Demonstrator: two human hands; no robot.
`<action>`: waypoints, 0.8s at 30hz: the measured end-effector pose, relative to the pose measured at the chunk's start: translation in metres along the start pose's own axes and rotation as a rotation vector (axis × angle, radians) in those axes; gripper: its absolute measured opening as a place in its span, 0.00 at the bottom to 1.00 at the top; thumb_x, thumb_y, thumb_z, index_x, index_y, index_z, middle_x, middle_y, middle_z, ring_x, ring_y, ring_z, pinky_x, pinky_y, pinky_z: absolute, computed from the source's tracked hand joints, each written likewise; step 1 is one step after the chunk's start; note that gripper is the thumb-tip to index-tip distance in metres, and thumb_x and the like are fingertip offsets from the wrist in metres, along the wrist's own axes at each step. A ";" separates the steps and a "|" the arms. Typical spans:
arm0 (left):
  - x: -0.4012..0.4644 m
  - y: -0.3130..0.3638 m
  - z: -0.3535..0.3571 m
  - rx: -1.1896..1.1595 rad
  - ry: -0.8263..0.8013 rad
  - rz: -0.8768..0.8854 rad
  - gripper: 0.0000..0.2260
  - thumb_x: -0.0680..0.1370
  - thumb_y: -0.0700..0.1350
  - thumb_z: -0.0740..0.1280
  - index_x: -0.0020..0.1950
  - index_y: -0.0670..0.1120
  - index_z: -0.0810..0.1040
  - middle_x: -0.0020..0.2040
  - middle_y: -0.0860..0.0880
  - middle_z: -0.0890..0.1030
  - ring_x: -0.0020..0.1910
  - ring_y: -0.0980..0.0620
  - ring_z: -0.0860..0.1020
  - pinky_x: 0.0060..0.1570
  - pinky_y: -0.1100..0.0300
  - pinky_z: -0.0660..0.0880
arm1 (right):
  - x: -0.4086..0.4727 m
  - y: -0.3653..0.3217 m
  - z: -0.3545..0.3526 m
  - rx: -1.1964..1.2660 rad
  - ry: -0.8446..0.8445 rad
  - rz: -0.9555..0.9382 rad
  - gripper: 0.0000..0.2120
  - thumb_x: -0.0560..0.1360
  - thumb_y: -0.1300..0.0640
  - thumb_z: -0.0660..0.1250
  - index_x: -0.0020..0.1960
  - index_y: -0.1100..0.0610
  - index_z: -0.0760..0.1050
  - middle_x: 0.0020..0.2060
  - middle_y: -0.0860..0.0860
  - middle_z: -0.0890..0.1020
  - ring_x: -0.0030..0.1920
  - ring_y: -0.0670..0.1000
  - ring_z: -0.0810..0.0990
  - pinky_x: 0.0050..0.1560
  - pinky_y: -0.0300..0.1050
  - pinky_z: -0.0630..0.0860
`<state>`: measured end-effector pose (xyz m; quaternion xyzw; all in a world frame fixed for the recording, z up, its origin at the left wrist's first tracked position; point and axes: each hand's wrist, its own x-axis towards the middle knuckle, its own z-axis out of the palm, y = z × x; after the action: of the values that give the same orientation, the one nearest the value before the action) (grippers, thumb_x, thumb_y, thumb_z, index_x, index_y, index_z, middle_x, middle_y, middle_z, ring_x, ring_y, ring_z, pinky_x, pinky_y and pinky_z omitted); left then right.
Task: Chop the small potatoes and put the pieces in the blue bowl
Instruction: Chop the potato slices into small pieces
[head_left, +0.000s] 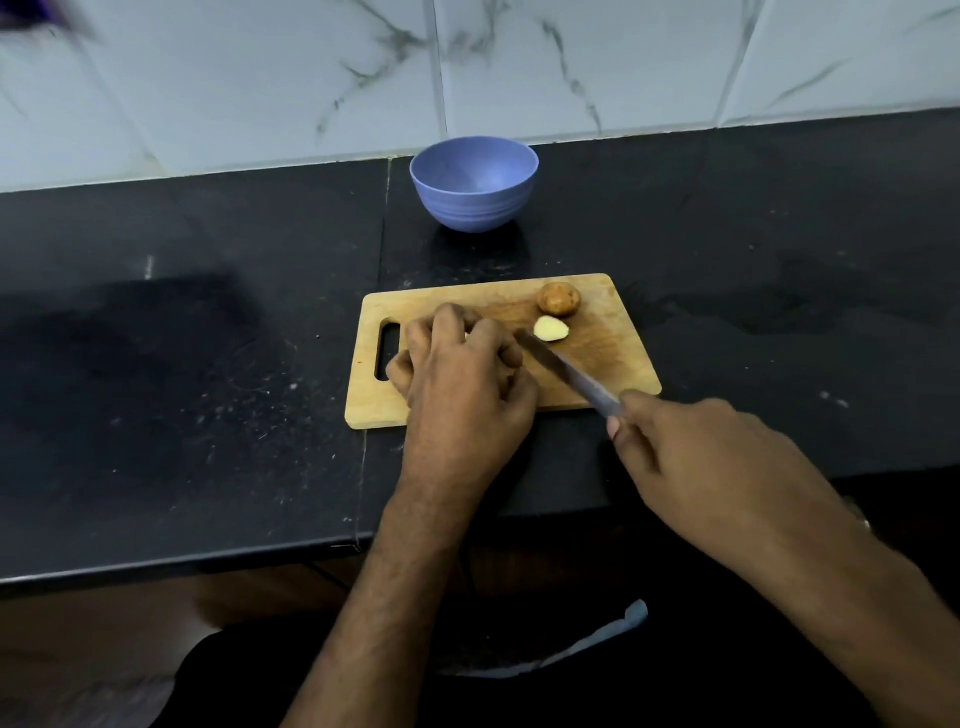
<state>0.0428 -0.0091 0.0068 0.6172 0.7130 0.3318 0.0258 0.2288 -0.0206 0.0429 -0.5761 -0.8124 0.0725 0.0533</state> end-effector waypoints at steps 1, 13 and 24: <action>0.000 0.000 0.000 -0.016 0.004 -0.012 0.07 0.73 0.52 0.70 0.48 0.55 0.74 0.56 0.55 0.70 0.61 0.52 0.64 0.60 0.52 0.59 | 0.001 0.002 -0.001 0.033 0.015 0.002 0.11 0.82 0.42 0.51 0.46 0.45 0.67 0.30 0.46 0.75 0.29 0.43 0.74 0.28 0.41 0.68; 0.002 0.010 0.000 -0.012 0.026 0.097 0.22 0.70 0.51 0.68 0.63 0.54 0.68 0.63 0.53 0.68 0.62 0.51 0.65 0.60 0.48 0.65 | 0.009 0.011 0.003 0.033 0.028 -0.062 0.14 0.80 0.41 0.52 0.42 0.46 0.66 0.27 0.46 0.73 0.28 0.45 0.74 0.28 0.43 0.69; 0.004 0.000 0.004 0.078 0.053 -0.012 0.06 0.73 0.50 0.65 0.48 0.52 0.77 0.64 0.50 0.67 0.67 0.48 0.62 0.64 0.47 0.60 | 0.007 0.017 0.005 0.046 -0.010 -0.189 0.11 0.80 0.41 0.50 0.44 0.44 0.65 0.26 0.46 0.73 0.26 0.45 0.74 0.29 0.40 0.72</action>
<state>0.0439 -0.0033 0.0051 0.6042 0.7296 0.3199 -0.0153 0.2414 -0.0084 0.0348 -0.4953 -0.8614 0.0889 0.0690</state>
